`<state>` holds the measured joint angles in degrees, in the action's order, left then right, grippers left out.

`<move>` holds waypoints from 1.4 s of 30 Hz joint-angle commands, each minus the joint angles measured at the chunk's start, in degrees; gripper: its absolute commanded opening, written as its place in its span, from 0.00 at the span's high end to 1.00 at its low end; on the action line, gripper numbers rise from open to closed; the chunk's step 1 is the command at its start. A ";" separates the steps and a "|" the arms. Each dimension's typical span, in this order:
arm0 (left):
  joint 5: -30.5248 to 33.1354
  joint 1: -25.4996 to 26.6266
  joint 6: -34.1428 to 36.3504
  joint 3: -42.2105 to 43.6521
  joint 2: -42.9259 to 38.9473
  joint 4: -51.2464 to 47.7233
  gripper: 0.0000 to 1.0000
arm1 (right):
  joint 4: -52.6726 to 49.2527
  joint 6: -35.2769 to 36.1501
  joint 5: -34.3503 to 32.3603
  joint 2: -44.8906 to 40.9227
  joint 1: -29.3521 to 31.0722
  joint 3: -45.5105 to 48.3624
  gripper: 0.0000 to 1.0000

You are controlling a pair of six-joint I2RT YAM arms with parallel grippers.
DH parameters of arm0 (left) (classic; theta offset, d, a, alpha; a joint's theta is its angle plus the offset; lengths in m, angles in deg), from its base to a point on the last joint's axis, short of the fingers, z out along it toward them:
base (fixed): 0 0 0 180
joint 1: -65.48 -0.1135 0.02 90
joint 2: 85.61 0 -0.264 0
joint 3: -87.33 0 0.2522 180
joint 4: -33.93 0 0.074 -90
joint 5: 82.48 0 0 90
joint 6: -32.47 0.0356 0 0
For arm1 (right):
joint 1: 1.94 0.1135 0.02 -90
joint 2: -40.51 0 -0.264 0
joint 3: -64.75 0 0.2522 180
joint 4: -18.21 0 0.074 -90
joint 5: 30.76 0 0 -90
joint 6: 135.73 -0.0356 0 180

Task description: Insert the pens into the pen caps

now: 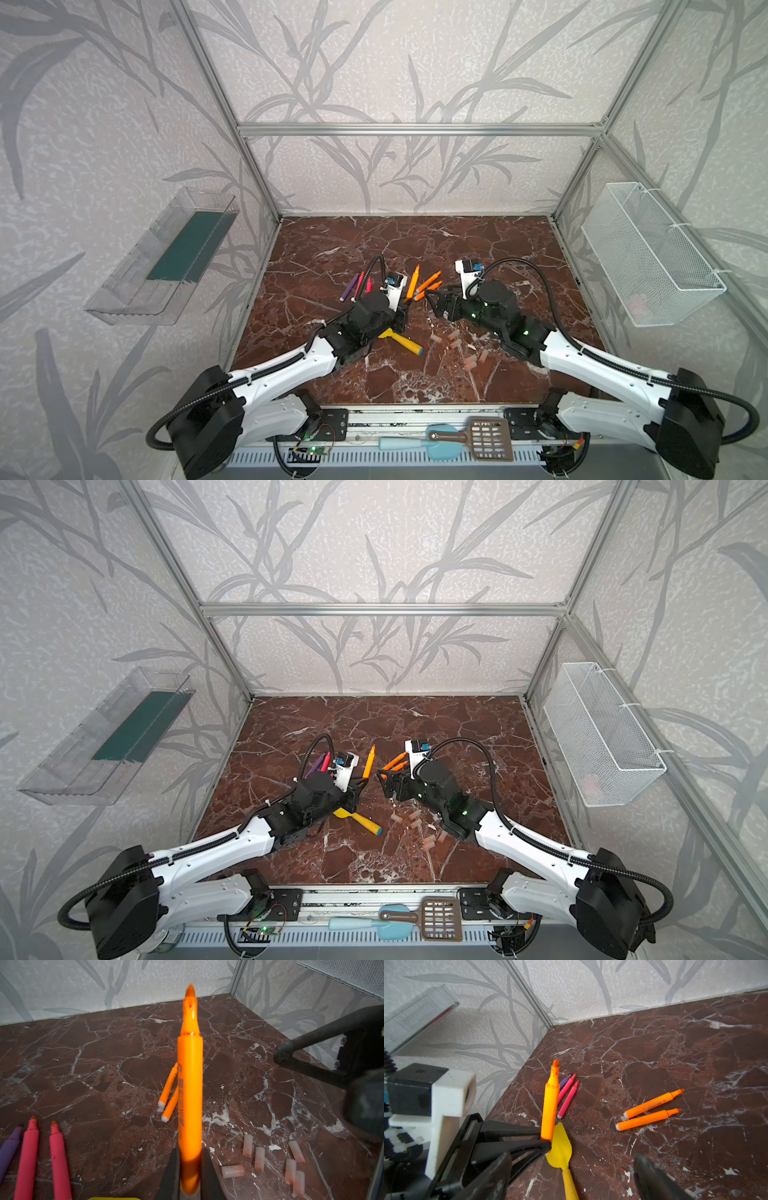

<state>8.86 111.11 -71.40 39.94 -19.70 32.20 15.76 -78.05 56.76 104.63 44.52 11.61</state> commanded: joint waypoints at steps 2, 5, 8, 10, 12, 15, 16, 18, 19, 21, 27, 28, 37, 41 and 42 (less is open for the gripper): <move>-5.29 0.15 1.29 -2.46 1.09 0.10 1.00 | 5.12 -1.17 -0.27 0.37 0.30 0.44 0.17; -7.40 0.33 1.51 -3.26 2.17 -0.24 1.00 | 5.24 -1.59 -0.42 0.66 0.30 0.31 0.20; -8.44 0.48 1.59 -3.89 3.29 -0.42 1.00 | 6.55 -2.26 -0.89 0.75 0.30 0.89 0.23; -9.09 0.64 1.66 -4.21 3.85 -0.47 1.00 | 7.03 -2.79 -1.61 0.83 0.26 1.36 0.25; -9.34 0.78 1.70 -4.47 4.09 -0.72 1.00 | 7.04 -3.57 -2.78 0.70 0.12 1.74 0.27; -9.73 0.98 1.75 -4.43 3.89 -0.69 1.00 | 7.75 -3.72 -3.56 0.31 -0.09 2.59 0.29; -10.15 1.03 1.83 -4.43 3.90 -0.66 1.00 | 8.06 -3.74 -3.58 0.18 -0.13 2.88 0.29; -10.85 1.15 1.83 -4.43 3.88 -0.45 1.00 | 8.20 -3.74 -3.54 0.04 -0.14 3.05 0.30; -11.05 1.23 1.86 -4.39 3.87 -0.37 1.00 | 8.20 -3.72 -3.42 0.13 -0.14 3.01 0.30; -11.56 1.37 1.94 -4.55 4.01 -0.34 1.00 | 8.59 -3.76 -2.69 0.51 -0.18 2.92 0.30; -13.58 1.85 2.11 -5.04 4.77 -0.15 1.00 | 8.56 -5.37 -1.30 3.72 -0.14 1.22 0.33; -13.86 1.93 2.25 -5.04 4.84 -0.11 1.00 | 8.49 -5.32 -1.32 4.21 -0.14 0.99 0.35; -14.17 2.75 2.88 -5.47 5.25 -0.43 1.00 | 7.91 -5.51 -1.05 7.07 -0.23 -0.82 0.74; -13.92 2.73 2.69 -5.56 5.53 -0.43 1.00 | 7.42 -5.71 -0.83 6.40 -0.23 -0.66 0.91; -13.67 2.71 2.54 -5.62 5.50 -0.43 0.99 | 7.18 -5.86 -0.55 6.05 -0.23 -0.61 0.95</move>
<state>-4.56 113.49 -69.89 36.07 -14.30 31.33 23.45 -84.15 56.13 111.52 44.49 11.98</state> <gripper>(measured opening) 0.126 0.170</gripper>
